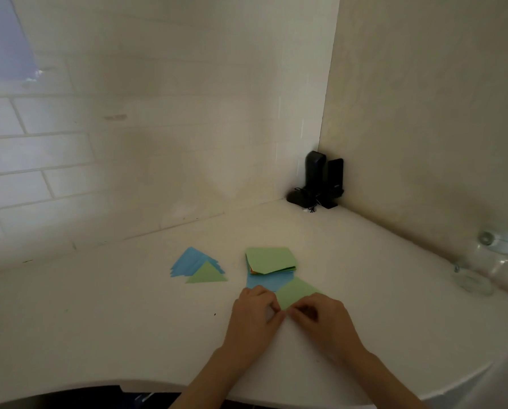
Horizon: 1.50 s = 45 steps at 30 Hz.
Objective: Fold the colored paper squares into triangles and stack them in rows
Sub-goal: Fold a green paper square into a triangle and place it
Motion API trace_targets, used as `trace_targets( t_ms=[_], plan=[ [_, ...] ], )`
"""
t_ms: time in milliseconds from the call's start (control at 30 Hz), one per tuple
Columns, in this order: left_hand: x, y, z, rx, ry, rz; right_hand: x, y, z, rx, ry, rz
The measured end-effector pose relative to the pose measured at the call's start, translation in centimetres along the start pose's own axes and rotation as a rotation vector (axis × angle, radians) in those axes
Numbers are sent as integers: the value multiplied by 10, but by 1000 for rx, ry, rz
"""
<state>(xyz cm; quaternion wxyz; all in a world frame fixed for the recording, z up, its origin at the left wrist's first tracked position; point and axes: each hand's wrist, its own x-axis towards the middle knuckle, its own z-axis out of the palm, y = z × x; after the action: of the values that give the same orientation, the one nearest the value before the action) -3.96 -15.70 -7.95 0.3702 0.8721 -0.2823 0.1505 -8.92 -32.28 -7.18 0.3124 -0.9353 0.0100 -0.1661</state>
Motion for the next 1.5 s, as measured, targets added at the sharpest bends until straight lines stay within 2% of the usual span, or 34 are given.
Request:
trace_targets(
  t_ms=[300, 433, 567, 867, 967, 1067, 1167, 1333, 1500],
  plan=[
    [7, 3, 9, 47, -26, -153, 3, -1, 4, 53, 9, 84],
    [13, 3, 6, 20, -111, -203, 11, -5, -1, 53, -91, 154],
    [13, -1, 5, -36, -125, -198, 16, -4, -8, 102, -176, 194],
    [11, -9, -12, -230, -173, -204, 11, -2, -17, 149, -178, 132],
    [10, -12, -23, -270, -248, -214, 7, -4, -18, 159, -159, 134],
    [7, -12, -27, -254, -301, -162, 5, -10, -10, 48, -147, 124],
    [0, -10, -26, -243, -243, -100, 5, -13, -5, -38, -167, 91],
    [-6, -6, -17, -105, -162, 157, 8, -8, -22, 43, -285, 84],
    [-4, -7, -11, 0, -145, 218, 6, -8, -35, 36, -337, -4]
  ],
)
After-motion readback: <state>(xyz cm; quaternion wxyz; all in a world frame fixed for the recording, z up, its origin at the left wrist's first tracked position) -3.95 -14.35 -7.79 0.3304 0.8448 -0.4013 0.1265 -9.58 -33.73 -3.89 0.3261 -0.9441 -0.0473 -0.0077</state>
